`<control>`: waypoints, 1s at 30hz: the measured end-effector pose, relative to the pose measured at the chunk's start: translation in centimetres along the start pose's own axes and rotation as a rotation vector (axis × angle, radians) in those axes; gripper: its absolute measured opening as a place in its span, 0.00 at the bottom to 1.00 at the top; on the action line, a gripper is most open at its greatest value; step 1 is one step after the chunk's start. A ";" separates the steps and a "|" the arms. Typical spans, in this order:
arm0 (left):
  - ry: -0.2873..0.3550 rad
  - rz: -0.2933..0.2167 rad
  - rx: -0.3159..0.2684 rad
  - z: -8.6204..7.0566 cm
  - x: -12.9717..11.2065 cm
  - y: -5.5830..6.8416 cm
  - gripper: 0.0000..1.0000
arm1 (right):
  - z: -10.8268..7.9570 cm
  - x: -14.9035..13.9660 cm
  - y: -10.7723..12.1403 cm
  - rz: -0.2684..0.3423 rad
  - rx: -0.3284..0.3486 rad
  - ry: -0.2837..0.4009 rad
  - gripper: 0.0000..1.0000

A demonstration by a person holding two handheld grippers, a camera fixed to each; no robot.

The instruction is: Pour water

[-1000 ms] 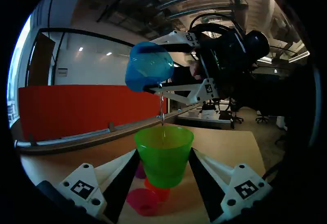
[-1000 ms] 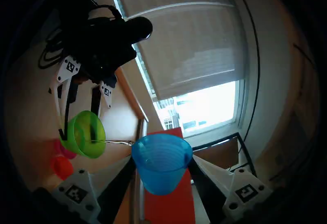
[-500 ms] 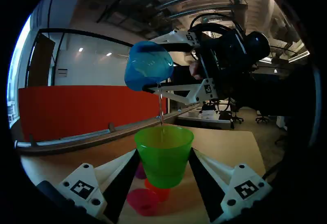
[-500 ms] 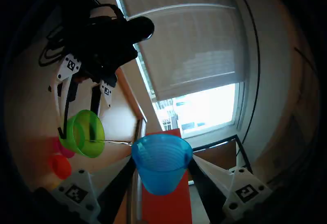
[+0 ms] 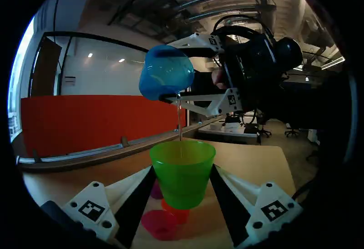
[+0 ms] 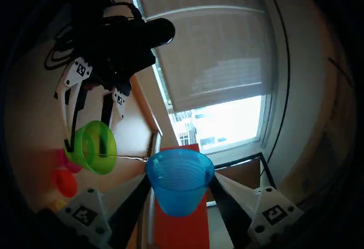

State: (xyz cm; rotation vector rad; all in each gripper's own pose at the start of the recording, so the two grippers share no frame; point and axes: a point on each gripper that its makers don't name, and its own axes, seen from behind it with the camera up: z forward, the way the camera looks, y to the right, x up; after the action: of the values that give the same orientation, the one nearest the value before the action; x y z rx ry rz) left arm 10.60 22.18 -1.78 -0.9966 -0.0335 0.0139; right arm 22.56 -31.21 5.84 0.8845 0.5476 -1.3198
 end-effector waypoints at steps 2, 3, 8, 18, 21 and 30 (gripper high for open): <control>0.000 0.001 0.000 0.0 0.0 0.0 0.82 | 0.0 0.0 0.0 -0.006 -0.002 0.000 0.89; 0.000 0.002 -0.001 0.0 0.1 0.0 0.82 | 0.0 0.0 0.1 -0.009 -0.003 -0.001 0.89; 0.001 0.002 -0.004 0.1 0.2 0.1 0.82 | -0.1 0.0 0.1 -0.029 -0.006 -0.003 0.89; -0.001 0.004 -0.003 0.3 0.0 0.2 0.82 | -0.2 0.0 0.3 -0.064 -0.014 -0.005 0.89; 0.000 0.003 -0.003 0.3 0.0 0.2 0.82 | -0.2 0.0 0.3 -0.073 -0.016 -0.005 0.89; -0.003 0.006 -0.003 0.3 -0.3 0.2 0.81 | -0.3 -0.1 0.6 -0.097 -0.021 -0.010 0.89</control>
State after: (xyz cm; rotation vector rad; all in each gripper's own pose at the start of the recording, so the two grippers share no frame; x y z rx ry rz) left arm 10.28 22.58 -1.81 -0.9995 -0.0333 0.0208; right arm 23.19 -30.93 5.87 0.8426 0.6019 -1.4025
